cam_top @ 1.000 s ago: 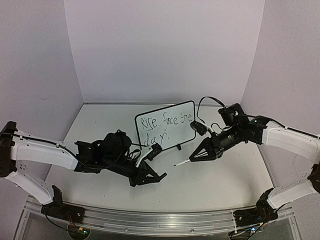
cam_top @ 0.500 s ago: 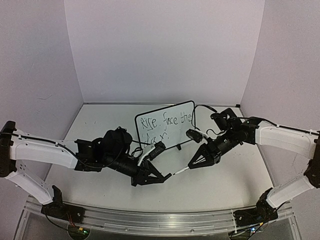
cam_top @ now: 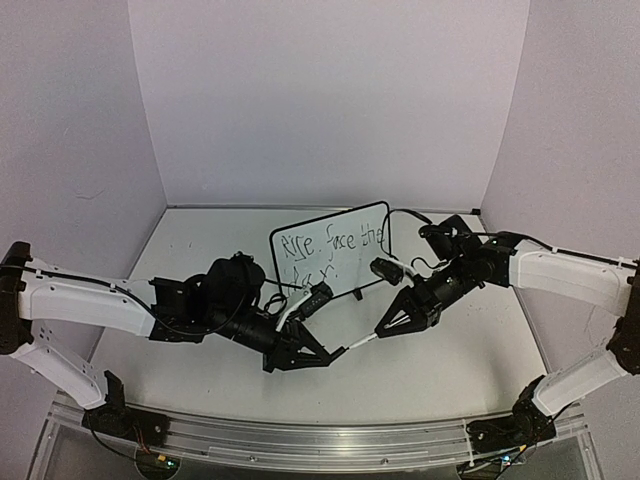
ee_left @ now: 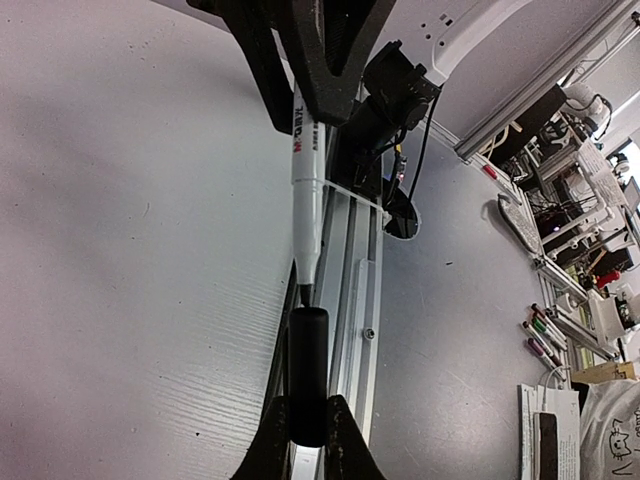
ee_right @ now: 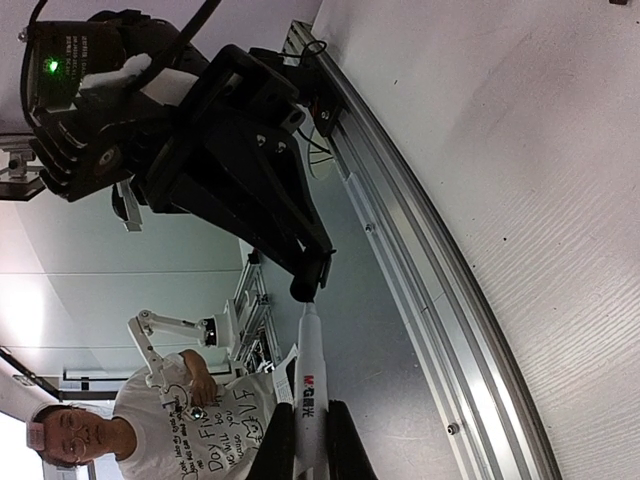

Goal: Write a sentence on the whiteboard
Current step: Insert the whiteboard marker without the cap into the pen cap.

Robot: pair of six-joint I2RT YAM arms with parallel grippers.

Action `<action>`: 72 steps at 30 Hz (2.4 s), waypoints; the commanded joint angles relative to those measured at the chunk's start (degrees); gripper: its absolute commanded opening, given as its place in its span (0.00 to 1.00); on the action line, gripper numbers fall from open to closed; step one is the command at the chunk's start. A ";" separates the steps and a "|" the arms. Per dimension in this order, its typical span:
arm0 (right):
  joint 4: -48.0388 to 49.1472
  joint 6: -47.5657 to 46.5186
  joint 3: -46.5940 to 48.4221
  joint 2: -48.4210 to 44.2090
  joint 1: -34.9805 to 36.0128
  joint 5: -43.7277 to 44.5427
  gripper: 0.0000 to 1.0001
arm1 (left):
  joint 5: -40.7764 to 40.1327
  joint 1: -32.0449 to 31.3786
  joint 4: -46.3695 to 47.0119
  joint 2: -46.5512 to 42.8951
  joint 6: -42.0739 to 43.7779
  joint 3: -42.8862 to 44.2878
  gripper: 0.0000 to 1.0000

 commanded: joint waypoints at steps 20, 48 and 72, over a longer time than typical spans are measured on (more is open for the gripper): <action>-0.95 -1.68 1.71 -0.82 0.42 -1.89 0.00 | 1.31 -0.39 0.15 0.95 0.35 3.07 0.00; -1.29 -3.09 2.71 1.87 1.79 -1.38 0.00 | 3.00 -0.52 -0.68 1.72 1.37 5.10 0.00; -1.39 -2.53 6.16 5.52 7.24 7.12 0.00 | 2.32 -0.69 -0.30 4.17 1.85 9.22 0.00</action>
